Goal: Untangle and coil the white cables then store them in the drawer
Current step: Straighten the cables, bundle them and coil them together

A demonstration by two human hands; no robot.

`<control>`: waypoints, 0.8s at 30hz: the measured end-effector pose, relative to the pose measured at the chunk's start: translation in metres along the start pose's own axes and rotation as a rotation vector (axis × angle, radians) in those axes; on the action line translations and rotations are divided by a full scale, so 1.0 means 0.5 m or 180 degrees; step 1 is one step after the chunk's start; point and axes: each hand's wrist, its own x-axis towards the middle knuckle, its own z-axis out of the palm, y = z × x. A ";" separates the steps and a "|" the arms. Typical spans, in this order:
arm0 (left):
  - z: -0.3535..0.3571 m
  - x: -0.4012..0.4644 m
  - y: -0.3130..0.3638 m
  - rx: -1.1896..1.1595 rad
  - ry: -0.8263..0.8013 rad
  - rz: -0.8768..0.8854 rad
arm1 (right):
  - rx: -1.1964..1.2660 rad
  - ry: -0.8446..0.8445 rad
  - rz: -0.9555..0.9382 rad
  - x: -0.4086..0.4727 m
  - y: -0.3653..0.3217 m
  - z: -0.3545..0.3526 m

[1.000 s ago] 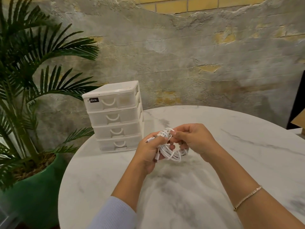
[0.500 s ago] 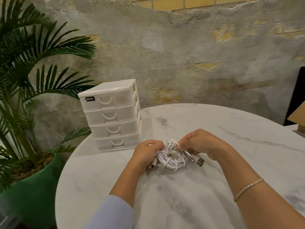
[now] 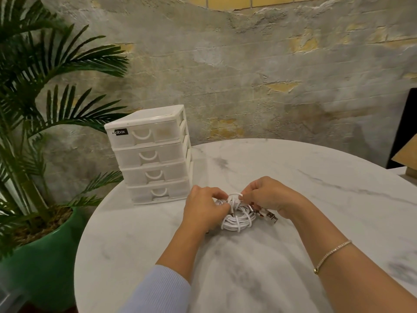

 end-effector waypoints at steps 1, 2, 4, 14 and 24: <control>0.001 0.000 0.002 0.0097 0.0052 -0.0004 | 0.0018 0.0019 0.0013 0.000 0.000 0.001; 0.003 0.000 0.005 0.0192 0.0109 0.0007 | 0.0031 0.0021 0.0017 -0.001 -0.001 0.001; 0.008 0.001 0.012 0.0334 0.0160 0.0041 | 0.0043 0.0000 0.0002 -0.003 -0.003 -0.001; 0.029 0.004 0.035 0.0049 0.0103 -0.0094 | 0.0324 0.0174 -0.0144 0.006 -0.001 -0.001; 0.012 -0.008 0.035 0.0313 -0.0091 0.0707 | 0.0490 0.0165 -0.0076 0.005 0.004 -0.013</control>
